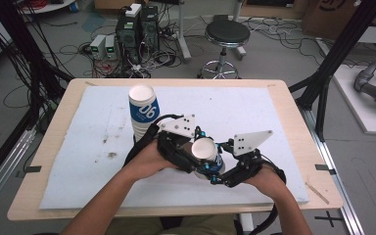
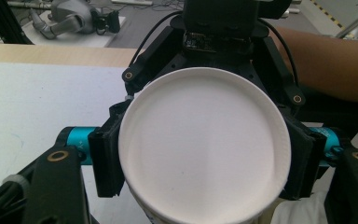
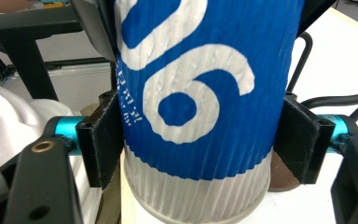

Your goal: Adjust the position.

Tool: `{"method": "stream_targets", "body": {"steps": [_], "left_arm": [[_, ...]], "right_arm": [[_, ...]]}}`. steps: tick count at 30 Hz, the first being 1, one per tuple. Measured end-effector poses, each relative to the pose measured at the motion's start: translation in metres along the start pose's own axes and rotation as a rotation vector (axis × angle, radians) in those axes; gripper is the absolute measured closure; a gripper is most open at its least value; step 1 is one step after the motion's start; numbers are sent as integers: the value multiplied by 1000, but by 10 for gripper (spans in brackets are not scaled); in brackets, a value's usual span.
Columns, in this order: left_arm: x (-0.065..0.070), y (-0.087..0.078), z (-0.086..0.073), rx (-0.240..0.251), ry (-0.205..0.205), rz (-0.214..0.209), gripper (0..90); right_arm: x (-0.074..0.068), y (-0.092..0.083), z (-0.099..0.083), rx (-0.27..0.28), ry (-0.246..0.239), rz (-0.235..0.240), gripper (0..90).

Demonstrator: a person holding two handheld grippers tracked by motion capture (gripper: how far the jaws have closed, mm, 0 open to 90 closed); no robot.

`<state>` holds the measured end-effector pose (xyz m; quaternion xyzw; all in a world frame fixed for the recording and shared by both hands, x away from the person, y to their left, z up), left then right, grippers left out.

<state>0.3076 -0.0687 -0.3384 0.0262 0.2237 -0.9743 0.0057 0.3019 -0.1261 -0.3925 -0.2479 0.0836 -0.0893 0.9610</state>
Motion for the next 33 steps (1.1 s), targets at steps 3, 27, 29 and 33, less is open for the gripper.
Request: {"method": "stream_targets", "body": {"steps": [3,27,29,33], "left_arm": [[-2,-2,0,22,-24,4,300],[0,-13,15,188,-45,6,300],[1,-13,13,184,-48,4,302],[0,-14,9,195,-70,5,305]], "right_arm": [[2,-1,2,30,-1,-13,219],[-2,-3,14,148,2,11,153],[-4,-1,13,138,-15,20,205],[-2,-5,12,133,-11,23,238]]}}
Point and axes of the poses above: each handheld gripper's, and its own axes: y roughly forward along the jaws, z roughly out of its top, x roughly to its right, the point moved 10 cm from there along y, roughly forward along the jaws, and after that the axes turned 6 degrees about y, right-handed, at the moved point
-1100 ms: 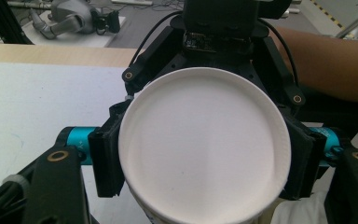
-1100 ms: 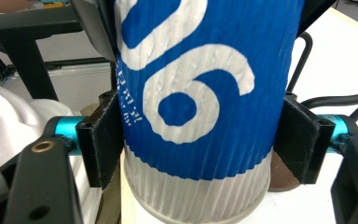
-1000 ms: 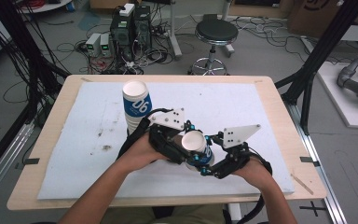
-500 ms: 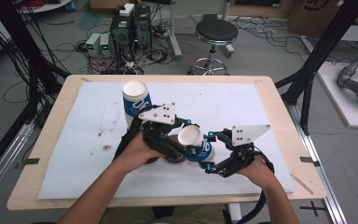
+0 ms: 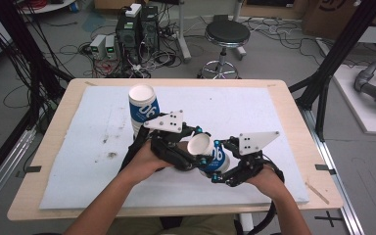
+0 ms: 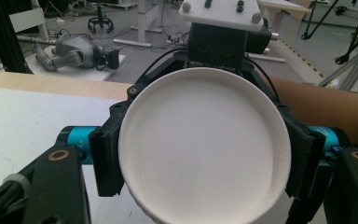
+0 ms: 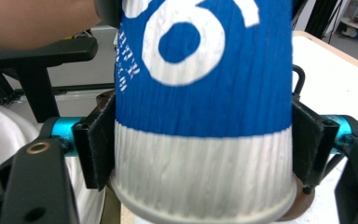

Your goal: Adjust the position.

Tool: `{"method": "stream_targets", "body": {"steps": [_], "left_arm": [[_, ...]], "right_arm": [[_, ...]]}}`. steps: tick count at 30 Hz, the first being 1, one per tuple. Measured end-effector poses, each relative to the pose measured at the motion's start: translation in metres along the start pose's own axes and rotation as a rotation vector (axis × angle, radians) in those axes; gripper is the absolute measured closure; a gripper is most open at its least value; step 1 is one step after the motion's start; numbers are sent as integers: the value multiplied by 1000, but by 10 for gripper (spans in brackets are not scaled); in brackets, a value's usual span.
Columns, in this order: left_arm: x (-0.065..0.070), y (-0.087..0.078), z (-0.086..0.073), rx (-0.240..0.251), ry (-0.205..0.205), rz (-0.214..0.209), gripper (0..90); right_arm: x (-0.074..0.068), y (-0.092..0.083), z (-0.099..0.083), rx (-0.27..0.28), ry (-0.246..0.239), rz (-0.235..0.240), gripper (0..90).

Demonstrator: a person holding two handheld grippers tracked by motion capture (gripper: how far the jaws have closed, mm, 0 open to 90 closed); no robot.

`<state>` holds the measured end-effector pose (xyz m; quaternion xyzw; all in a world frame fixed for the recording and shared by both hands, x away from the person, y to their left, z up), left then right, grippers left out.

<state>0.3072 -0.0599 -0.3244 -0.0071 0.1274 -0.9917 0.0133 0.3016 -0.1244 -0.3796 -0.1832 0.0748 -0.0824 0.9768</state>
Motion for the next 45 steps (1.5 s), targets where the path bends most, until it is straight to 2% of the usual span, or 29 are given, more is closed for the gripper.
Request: {"method": "stream_targets", "body": {"steps": [6,7,10,16,20,24,25,32,35,38,39,41,45], "left_arm": [[0,1,-10,-38,-6,-1,296],[0,1,-11,-44,-6,0,293],[0,2,-16,-77,13,9,275],[5,0,-16,-103,47,1,208],[4,-1,-14,-111,56,8,207],[5,0,-16,-142,69,-5,233],[6,0,-18,-150,66,-17,283],[6,-1,-22,-135,40,-35,299],[5,-3,-22,-113,32,-36,299],[4,-5,-20,-96,31,-25,298],[4,-6,-19,-77,26,-24,298],[4,-9,-15,-46,20,-22,298],[2,-15,-10,-12,29,-6,299]], "right_arm": [[3,2,-4,-75,-31,-19,250],[2,1,-6,-98,-16,-26,250],[1,1,-8,-133,-30,-26,250],[2,-3,-5,-145,-44,-42,250],[2,-2,-8,-166,-46,-43,249],[-1,2,-10,-179,-46,-27,247],[-2,3,-10,-177,-47,-22,248],[-3,3,-14,-187,-49,-1,248],[-3,4,-13,-168,-56,-2,224],[-3,3,-6,-97,-30,1,163],[-1,2,-3,-74,-24,-13,156],[-1,-2,1,-34,-16,-9,157],[2,-9,2,-7,3,-15,154]]}}
Point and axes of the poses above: each handheld gripper's, and its own axes: y roughly forward along the jaws, z roughly out of its top, x roughly to its right, the point moved 10 cm from there along y, roughly forward along the jaws, and after that the axes turned 6 degrees about y, right-handed, at the moved point
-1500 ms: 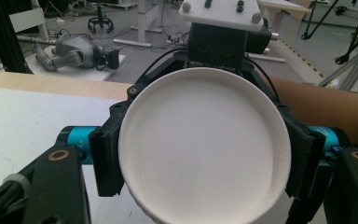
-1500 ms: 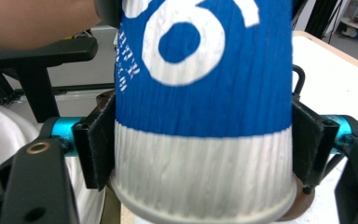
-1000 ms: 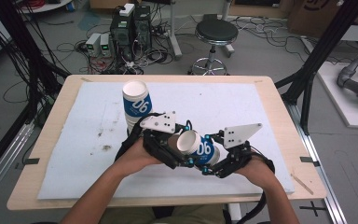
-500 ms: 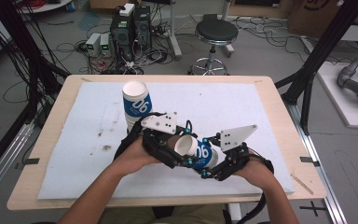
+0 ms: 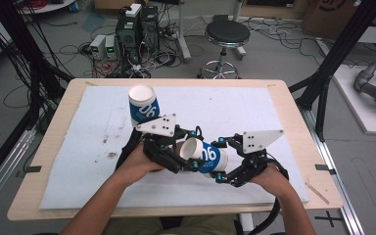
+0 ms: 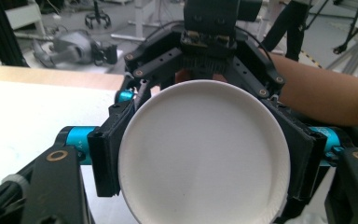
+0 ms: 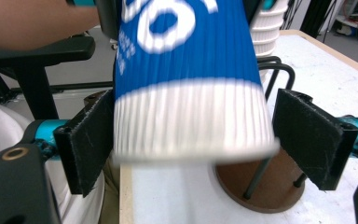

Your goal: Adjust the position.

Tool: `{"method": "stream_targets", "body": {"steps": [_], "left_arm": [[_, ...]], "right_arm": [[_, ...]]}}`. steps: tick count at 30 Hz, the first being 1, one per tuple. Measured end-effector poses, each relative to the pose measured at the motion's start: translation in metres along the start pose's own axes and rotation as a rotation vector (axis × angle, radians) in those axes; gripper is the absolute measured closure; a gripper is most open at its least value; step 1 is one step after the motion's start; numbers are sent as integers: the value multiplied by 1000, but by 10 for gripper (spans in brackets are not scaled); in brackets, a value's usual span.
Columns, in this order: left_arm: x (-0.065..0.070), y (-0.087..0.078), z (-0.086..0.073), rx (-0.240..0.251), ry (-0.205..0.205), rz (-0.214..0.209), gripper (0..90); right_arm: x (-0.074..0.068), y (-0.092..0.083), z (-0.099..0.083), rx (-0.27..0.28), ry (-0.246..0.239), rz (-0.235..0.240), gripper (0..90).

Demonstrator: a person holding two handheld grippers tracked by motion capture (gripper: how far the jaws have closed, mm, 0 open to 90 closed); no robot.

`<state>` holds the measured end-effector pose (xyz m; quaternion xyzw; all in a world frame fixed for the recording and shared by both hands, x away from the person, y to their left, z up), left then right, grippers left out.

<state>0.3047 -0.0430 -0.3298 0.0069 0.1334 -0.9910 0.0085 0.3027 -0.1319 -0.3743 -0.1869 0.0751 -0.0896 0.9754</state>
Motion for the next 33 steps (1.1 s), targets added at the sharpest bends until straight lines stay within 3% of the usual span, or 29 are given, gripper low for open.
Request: {"method": "stream_targets", "body": {"steps": [10,17,25,29,33], "left_arm": [[-1,-4,9,95,-8,4,299],[-1,-5,6,97,-17,0,302],[3,1,-7,10,-7,-1,302],[5,4,-12,-37,30,22,259],[8,5,-17,-81,59,6,253]], "right_arm": [[0,4,6,93,40,28,154],[-1,5,8,118,38,52,200],[-1,4,-2,-10,-18,36,238],[-2,1,-4,-77,-38,15,238],[-4,-1,-6,-158,-83,-16,238]]}}
Point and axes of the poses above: each handheld gripper's, and its own axes: y roughly forward along the jaws, z roughly out of its top, x roughly to its right, the point moved 10 cm from there along y, roughly forward along the jaws, and after that the axes turned 6 degrees about y, right-handed, at the moved point
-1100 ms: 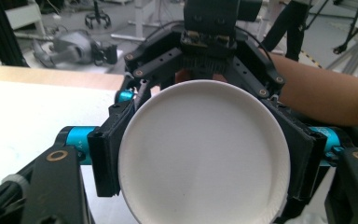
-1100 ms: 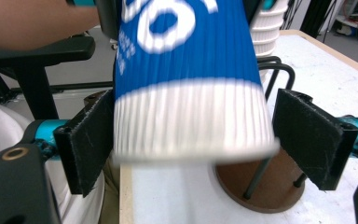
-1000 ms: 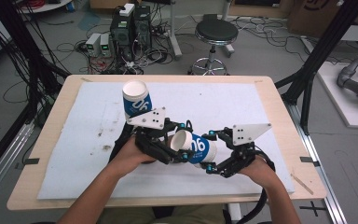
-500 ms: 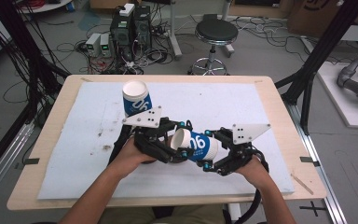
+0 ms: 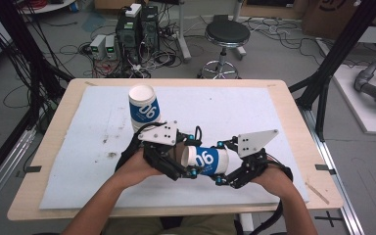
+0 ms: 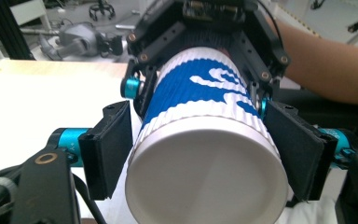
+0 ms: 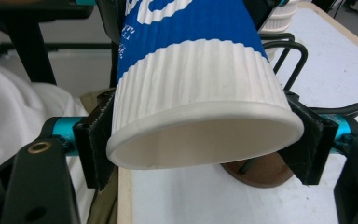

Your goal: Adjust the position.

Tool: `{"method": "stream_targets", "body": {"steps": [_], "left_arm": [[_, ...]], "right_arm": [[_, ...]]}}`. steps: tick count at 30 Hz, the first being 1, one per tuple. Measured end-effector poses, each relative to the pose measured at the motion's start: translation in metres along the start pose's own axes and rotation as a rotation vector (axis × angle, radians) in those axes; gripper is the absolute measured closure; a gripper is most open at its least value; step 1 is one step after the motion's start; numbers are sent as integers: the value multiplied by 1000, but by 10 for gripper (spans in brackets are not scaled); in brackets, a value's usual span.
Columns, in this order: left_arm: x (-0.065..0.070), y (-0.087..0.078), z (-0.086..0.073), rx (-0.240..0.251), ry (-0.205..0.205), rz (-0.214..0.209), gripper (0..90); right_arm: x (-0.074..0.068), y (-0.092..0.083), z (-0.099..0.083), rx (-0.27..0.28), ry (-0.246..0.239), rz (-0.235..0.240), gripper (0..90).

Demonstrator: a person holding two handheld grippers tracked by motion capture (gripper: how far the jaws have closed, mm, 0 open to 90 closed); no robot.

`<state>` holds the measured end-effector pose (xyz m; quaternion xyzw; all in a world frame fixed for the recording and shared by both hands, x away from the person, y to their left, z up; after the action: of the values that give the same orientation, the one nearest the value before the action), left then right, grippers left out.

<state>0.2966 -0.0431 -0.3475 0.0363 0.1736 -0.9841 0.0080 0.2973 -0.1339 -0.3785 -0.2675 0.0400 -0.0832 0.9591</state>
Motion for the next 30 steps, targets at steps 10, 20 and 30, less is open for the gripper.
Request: {"method": "stream_targets", "body": {"steps": [10,20,30], "left_arm": [[3,2,-6,-16,8,-35,297],[-5,-8,-2,119,-65,3,289],[-5,-10,3,161,-67,16,289]], "right_arm": [[-2,2,-2,-14,1,19,236],[5,-10,13,191,110,30,179],[5,-8,16,260,158,76,176]]}}
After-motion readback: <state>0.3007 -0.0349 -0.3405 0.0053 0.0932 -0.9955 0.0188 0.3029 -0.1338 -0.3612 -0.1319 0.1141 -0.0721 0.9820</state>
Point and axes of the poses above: each handheld gripper's, and its own axes: y roughly forward along the jaws, z roughly out of its top, x roughly to its right, the point moved 10 cm from there along y, roughly forward along the jaws, and after that the axes turned 6 degrees about y, right-handed, at the moved point
